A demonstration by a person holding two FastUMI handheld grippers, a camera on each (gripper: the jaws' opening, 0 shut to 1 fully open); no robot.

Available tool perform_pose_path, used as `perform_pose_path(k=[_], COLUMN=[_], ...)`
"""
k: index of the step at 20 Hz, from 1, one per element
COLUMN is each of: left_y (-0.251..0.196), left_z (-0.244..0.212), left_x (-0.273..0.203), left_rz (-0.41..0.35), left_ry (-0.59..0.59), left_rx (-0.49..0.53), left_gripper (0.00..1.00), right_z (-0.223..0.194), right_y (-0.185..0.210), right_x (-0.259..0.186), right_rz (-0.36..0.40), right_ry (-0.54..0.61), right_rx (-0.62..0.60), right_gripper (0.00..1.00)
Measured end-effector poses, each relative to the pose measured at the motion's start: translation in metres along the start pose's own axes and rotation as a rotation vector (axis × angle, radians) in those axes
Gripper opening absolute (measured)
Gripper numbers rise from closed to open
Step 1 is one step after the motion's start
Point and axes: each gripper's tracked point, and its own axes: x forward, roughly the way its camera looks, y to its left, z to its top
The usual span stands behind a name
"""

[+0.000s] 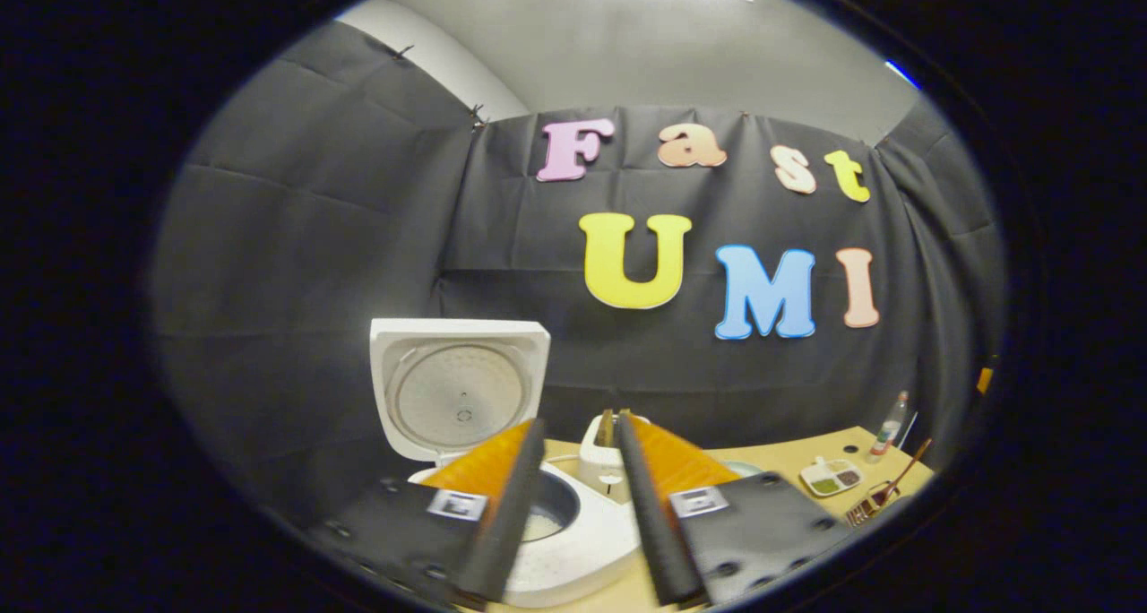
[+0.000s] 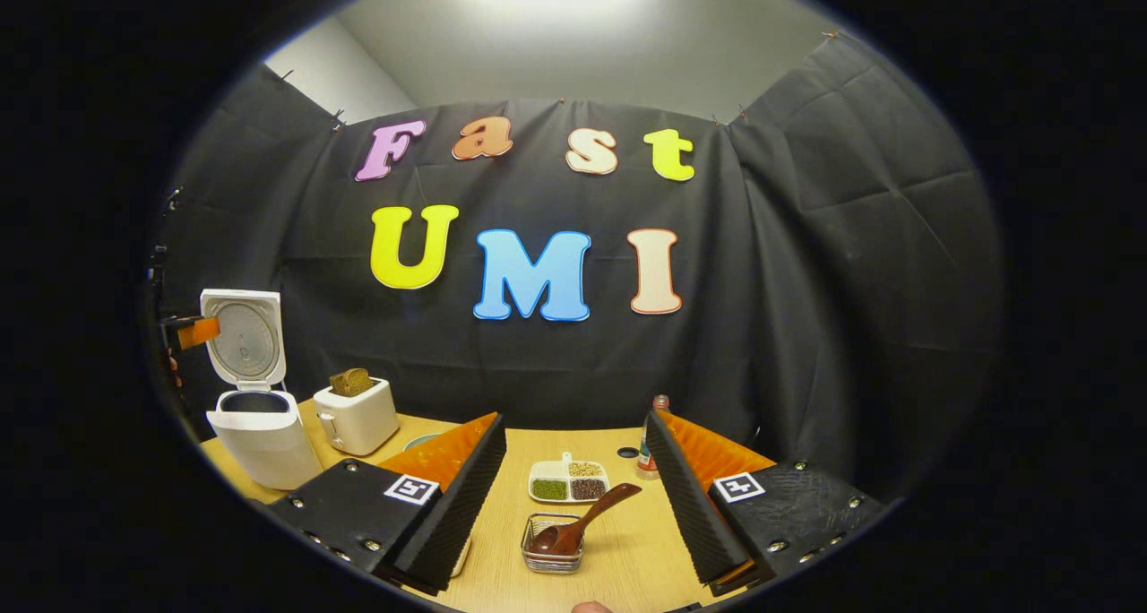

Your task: Close the left gripper, press the button to open the rice cooker; take a wooden spoon from the chopstick holder with the right hand, scoop a spoonful of rice and pour it into the rice cooker, then put the wooden spoon back into the chopstick holder.

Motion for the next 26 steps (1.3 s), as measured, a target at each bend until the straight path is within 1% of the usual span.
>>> perform_pose_path(k=[1, 4, 5, 6, 8, 9, 10, 12, 13, 14, 17, 18, 20, 21, 22, 23, 24, 25, 26], left_y=[-0.003, -0.015, -0.018, -0.022, -0.025, -0.025, -0.025, -0.019, -0.016, -0.013, -0.002, 0.001, 0.006, 0.008, 0.010, 0.013, 0.016, 0.019, 0.022], left_z=[0.011, 0.042, 0.049, 0.055, 0.060, 0.059, 0.059, 0.057, 0.054, 0.052, 0.045, 0.045, 0.039, 0.036, 0.033, 0.030, 0.028, 0.025, 0.025], left_x=[-0.008, -0.038, -0.047, -0.055, -0.069, -0.073, -0.078, -0.088, -0.093, -0.096, -0.105, -0.109, -0.114, -0.118, -0.122, -0.125, -0.128, -0.130, -0.131], left_rz=[0.003, 0.004, 0.000, -0.002, 0.000, 0.001, 0.009, 0.028, 0.038, 0.049, 0.085, 0.097, 0.117, 0.122, 0.129, 0.136, 0.144, 0.149, 0.156], left_ry=[-0.021, -0.084, -0.102, -0.115, -0.122, -0.119, -0.115, -0.104, -0.096, -0.089, -0.067, -0.064, -0.052, -0.042, -0.036, -0.031, -0.024, -0.017, -0.013], left_rx=[0.016, 0.037, 0.043, 0.053, 0.066, 0.065, 0.062, 0.063, 0.065, 0.068, 0.101, 0.115, 0.125, 0.121, 0.118, 0.117, 0.118, 0.120, 0.121], left_gripper=[0.98, 0.97, 1.00, 0.98, 0.97, 0.94, 0.97, 0.97, 0.92, 1.00, 0.94, 0.97, 0.97, 0.97, 1.00, 0.98, 1.00, 1.00, 0.98], right_z=[-0.005, -0.032, -0.041, -0.051, -0.073, -0.083, -0.095, -0.119, -0.129, -0.139, -0.168, -0.179, -0.197, -0.200, -0.207, -0.212, -0.215, -0.214, -0.214], right_y=[-0.003, -0.019, -0.022, -0.025, -0.031, -0.034, -0.036, -0.040, -0.040, -0.039, -0.036, -0.034, -0.026, -0.023, -0.022, -0.021, -0.021, -0.021, -0.017], right_x=[0.007, 0.031, 0.038, 0.045, 0.060, 0.067, 0.075, 0.085, 0.090, 0.095, 0.105, 0.107, 0.110, 0.110, 0.113, 0.116, 0.116, 0.116, 0.120], right_rz=[-0.001, -0.021, -0.024, -0.025, -0.027, -0.029, -0.033, -0.041, -0.042, -0.043, -0.044, -0.038, -0.018, -0.015, -0.024, -0.018, -0.028, -0.026, -0.015], right_ry=[0.012, 0.078, 0.107, 0.135, 0.196, 0.224, 0.250, 0.312, 0.340, 0.365, 0.438, 0.462, 0.522, 0.536, 0.543, 0.553, 0.561, 0.564, 0.562], right_rx=[0.014, 0.066, 0.092, 0.120, 0.173, 0.201, 0.230, 0.292, 0.323, 0.345, 0.379, 0.390, 0.435, 0.455, 0.459, 0.454, 0.441, 0.445, 0.451], right_gripper=[0.96, 0.96, 0.96, 0.96, 0.96, 0.96, 0.96, 0.96, 0.96, 0.96, 0.95, 0.93, 0.94, 0.93, 0.82, 0.66, 0.63, 0.43, 0.24])
